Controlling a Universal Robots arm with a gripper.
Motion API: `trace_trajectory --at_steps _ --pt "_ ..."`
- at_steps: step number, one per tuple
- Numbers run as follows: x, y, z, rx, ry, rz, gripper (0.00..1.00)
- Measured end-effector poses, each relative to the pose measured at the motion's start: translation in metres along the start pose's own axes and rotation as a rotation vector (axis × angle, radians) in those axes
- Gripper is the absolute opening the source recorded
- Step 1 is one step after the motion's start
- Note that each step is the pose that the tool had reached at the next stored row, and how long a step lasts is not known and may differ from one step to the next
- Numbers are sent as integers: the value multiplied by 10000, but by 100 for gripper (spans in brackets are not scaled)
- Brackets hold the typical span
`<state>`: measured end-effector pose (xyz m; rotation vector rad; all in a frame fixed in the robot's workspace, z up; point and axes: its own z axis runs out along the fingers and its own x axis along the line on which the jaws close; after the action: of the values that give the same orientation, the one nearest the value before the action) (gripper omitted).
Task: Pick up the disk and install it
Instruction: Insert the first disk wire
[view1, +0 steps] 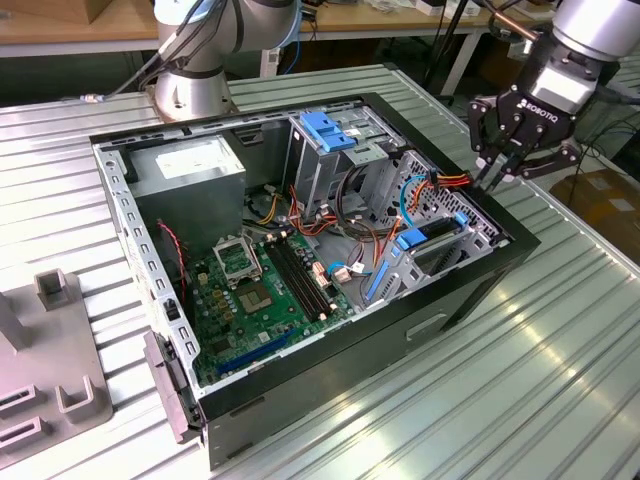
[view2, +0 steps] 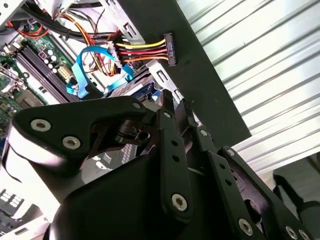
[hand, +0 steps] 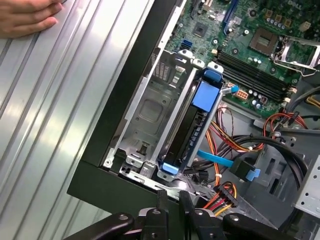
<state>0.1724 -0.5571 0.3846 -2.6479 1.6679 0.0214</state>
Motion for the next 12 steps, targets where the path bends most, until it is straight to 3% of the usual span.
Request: trace_trajectory --at_steps 6,8,12 --pt "22 -48 0 -13 -2 -704 24" --pt "26 -57 0 -15 -3 -887 31" --pt "29 -62 2 -26 -3 -1416 31"
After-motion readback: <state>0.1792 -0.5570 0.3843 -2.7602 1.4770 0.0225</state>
